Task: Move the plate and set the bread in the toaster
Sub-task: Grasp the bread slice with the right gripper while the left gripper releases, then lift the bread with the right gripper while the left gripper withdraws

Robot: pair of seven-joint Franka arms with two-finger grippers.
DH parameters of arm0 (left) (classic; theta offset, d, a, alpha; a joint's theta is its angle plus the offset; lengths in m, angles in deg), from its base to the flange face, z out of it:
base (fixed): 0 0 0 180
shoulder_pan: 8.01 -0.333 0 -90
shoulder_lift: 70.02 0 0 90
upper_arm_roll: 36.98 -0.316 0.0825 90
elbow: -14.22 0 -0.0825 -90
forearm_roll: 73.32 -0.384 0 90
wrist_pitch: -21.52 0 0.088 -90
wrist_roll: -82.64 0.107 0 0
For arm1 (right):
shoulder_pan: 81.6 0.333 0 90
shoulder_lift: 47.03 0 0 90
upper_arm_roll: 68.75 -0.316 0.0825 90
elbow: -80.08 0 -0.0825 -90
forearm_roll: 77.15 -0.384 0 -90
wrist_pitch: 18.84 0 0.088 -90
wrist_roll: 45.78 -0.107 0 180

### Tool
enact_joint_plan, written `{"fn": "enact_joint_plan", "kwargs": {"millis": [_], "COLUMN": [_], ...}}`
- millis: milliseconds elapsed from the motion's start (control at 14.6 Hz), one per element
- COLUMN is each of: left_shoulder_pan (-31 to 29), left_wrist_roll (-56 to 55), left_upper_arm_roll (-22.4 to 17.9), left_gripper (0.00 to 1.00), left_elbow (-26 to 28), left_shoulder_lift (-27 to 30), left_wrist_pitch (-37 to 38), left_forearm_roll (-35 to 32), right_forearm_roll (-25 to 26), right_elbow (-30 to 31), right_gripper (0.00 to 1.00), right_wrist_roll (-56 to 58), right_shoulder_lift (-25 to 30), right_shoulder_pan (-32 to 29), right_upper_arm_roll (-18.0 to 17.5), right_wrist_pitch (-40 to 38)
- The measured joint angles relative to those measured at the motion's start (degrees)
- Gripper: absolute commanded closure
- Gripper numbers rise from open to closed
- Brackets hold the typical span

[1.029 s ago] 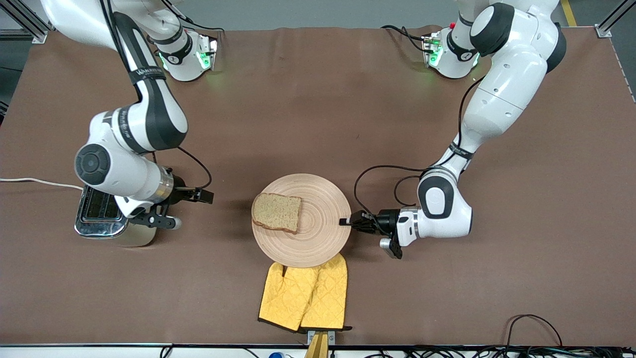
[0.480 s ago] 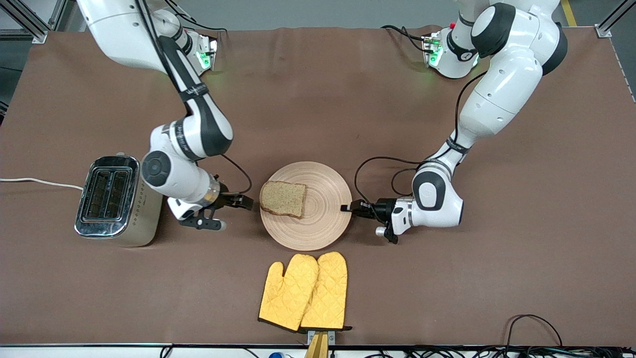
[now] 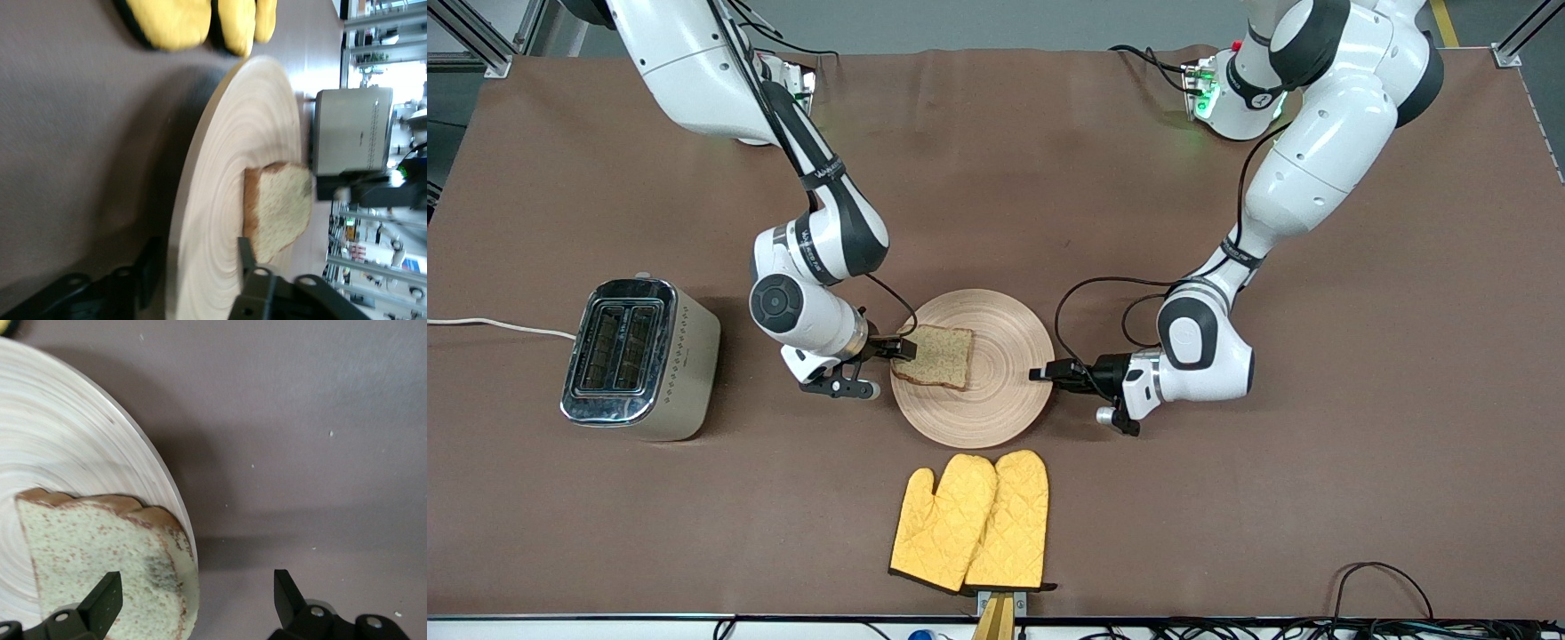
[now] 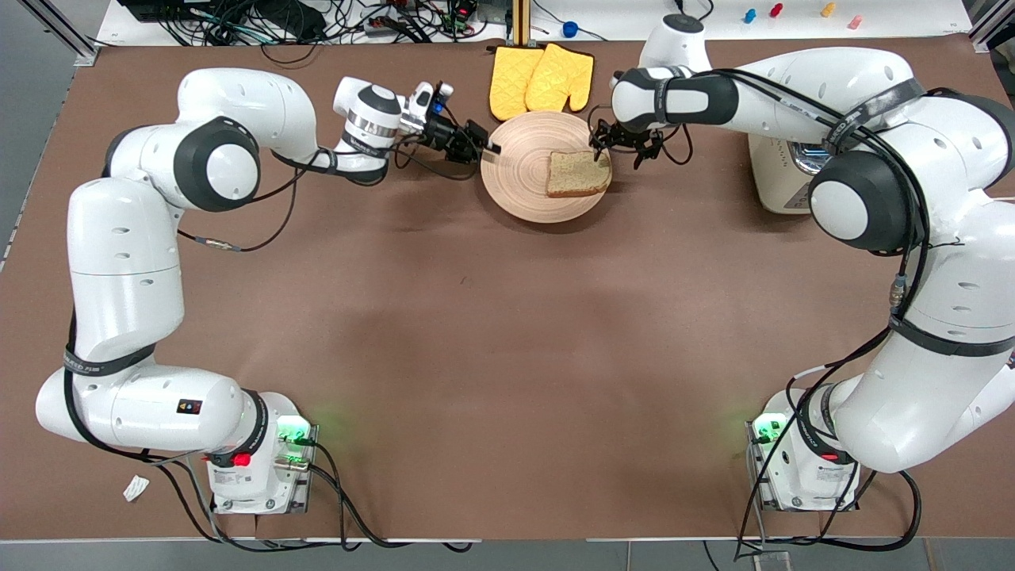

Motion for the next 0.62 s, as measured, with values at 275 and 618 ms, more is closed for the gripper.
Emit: {"fn": "enact_joint_plan", "kwargs": {"millis": [275, 618], "left_shoulder_pan": [-1.19, -10.46], "left_wrist_roll": [-10.01, -22.31], "left_upper_arm_roll": [-2.62, -3.44], "left_gripper": [0.0, 0.0], "left_elbow": [-0.25, -0.28], "left_shoulder_lift": [6.74, 15.47], "left_wrist_pitch": [-0.07, 7.0], "left_forearm_roll": [-9.08, -32.79], "right_forearm_roll": [-0.02, -0.05], "right_elbow": [0.29, 0.24], "right_gripper": [0.42, 0.56], "right_wrist_roll": [-3.6, -5.83], "right_shoulder_lift": [-0.07, -0.05], "right_shoulder_pan": [1.13, 1.9], "right_upper_arm_roll": [0.0, -0.01], "right_wrist_pitch": [0.0, 0.08]}}
